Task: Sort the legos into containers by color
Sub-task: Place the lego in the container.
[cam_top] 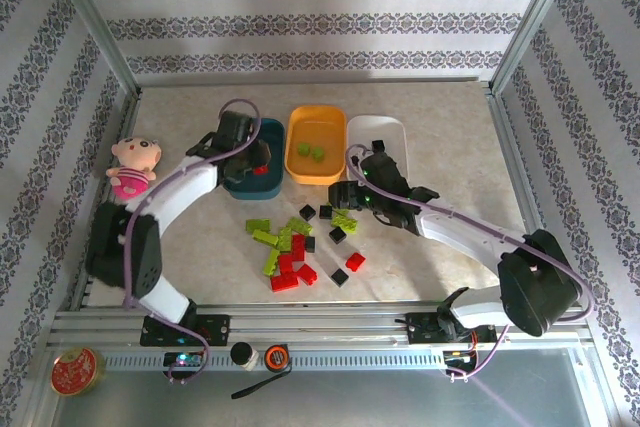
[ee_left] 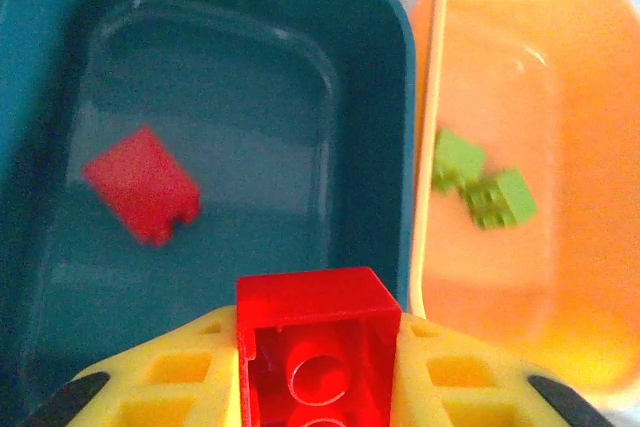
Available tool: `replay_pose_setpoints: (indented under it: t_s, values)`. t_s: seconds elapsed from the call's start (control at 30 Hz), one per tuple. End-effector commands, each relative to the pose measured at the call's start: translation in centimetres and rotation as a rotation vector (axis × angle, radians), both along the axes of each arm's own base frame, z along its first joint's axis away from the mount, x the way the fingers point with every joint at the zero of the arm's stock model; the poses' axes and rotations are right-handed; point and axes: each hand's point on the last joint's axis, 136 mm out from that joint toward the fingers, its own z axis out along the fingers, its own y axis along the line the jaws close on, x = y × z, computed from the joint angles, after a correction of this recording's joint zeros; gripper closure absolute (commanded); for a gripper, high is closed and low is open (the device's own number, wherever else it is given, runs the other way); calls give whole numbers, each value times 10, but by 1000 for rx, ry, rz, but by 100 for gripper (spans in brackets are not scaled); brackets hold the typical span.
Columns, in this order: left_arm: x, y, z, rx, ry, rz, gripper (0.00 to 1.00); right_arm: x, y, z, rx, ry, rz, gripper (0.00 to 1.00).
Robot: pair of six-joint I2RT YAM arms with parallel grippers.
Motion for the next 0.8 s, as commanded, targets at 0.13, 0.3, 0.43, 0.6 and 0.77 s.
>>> replay_pose_setpoints:
  t_s: [0.13,0.3,0.43,0.6,0.77]
  values:
    - [57,2,-29,44,-4,23,70,-19,-21,-10,-13,36,-39,27]
    - [69,-7,-20,8,-18,5,49,-38,-29,-18,-18,82,-34,26]
    - [60,-13,7,-51,-69,-13,40,-51,-38,-22,-47,115,-32,26]
    - [18,-29,36,-175,-131,-75,25,-68,-46,-29,-77,173,-19,25]
    - [-42,-40,45,-282,-152,-140,4,-89,-49,-43,-133,257,19,25]
